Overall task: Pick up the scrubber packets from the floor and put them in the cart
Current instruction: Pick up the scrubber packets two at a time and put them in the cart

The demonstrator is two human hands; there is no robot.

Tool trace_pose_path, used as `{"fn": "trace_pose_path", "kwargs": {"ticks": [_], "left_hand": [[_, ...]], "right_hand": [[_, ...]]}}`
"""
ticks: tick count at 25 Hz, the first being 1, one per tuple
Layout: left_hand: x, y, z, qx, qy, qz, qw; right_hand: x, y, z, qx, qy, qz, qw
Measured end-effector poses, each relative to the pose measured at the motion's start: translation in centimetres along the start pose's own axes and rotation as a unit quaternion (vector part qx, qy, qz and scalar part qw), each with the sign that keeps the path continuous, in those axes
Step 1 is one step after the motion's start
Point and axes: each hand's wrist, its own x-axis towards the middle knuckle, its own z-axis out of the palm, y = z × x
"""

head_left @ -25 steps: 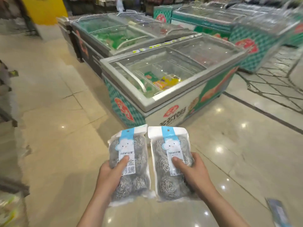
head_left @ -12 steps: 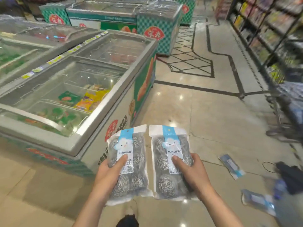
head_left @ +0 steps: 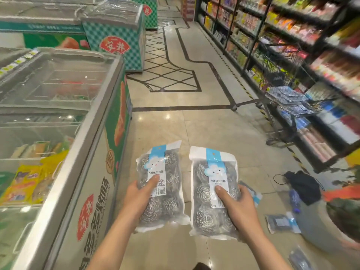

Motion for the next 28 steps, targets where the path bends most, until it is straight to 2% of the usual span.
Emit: {"fn": "trace_pose_path", "kwargs": {"ticks": [5,9,18,25,28], "left_hand": [[10.6,5.9,6.6,0.064,-0.056,0.016,0.996],[19.3,10.3,12.9,0.087,-0.068,0.029,0.993],[33.7,19.7,28.3,0.123,-0.136,0.027,0.983],[48.7,27.4,43.8,0.125,-0.228,0.026,0.965],[55.0,31.4,50.7,0.131,-0.245,0.023,0.96]], "right_hand": [[11.1,-2.7,-0.3,0.005,0.045,-0.008,0.999],[20.9,-5.4,-1.7,0.02,0.069,0.009,0.997],[38.8,-11.4,-6.1,0.066,0.116,0.027,0.991],[56.7,-14.6,-10.6,0.076,0.189,0.058,0.977],[64.3,-16.8,-13.4,0.07,0.23,0.063,0.969]]}}
